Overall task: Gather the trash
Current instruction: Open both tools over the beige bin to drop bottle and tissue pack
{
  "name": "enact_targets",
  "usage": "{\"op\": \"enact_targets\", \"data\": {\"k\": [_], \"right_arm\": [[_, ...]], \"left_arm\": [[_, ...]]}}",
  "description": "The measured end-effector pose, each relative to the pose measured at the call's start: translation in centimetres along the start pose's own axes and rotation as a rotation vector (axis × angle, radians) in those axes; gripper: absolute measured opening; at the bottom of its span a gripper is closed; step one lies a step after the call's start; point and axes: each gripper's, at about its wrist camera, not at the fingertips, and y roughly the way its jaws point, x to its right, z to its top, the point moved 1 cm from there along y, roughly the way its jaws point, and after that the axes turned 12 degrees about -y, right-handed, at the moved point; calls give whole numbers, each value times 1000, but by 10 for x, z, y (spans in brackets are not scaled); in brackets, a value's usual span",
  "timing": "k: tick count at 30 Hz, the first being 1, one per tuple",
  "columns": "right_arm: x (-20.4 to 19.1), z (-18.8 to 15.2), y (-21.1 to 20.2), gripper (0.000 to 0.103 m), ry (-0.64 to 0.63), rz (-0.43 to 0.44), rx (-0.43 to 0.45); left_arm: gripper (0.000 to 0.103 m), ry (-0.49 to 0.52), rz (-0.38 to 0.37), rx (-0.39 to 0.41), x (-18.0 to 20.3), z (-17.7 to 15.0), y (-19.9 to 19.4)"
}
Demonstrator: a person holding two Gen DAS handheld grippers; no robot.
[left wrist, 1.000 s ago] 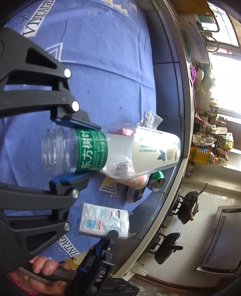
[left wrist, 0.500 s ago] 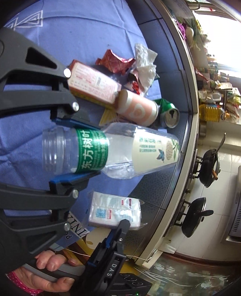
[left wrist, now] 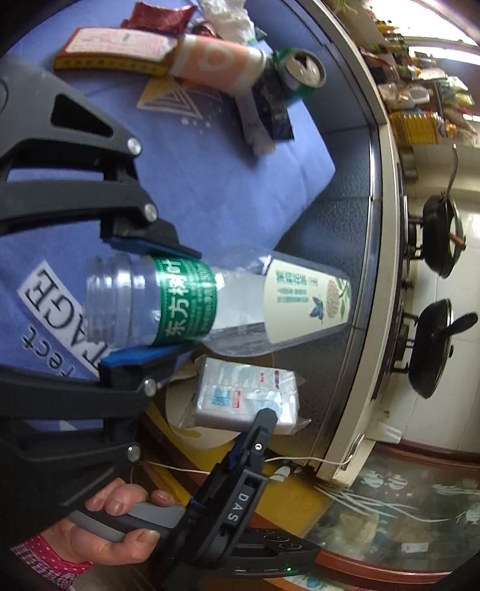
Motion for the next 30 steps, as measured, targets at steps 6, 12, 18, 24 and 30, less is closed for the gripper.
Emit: {"op": "enact_targets", "data": {"k": [6,12,18,24,30], "right_arm": [[53,-2,1,29,33,-108,-7],[83,-13,9,31,85,-130,-27],[93,-17,12,59,100,-172,-4],[90,-17,5,65,89,-192,29],[74,-14,4,65,74,-173,25]], "left_arm": [[39,58,-69,-111,45,10,55],[40,87,-74,-209,70,12,101],[60,109,-32,-210,83,15,115],[63,94,-12,-161,74,17,100],[63,47,37,-106,40,7,63]]}}
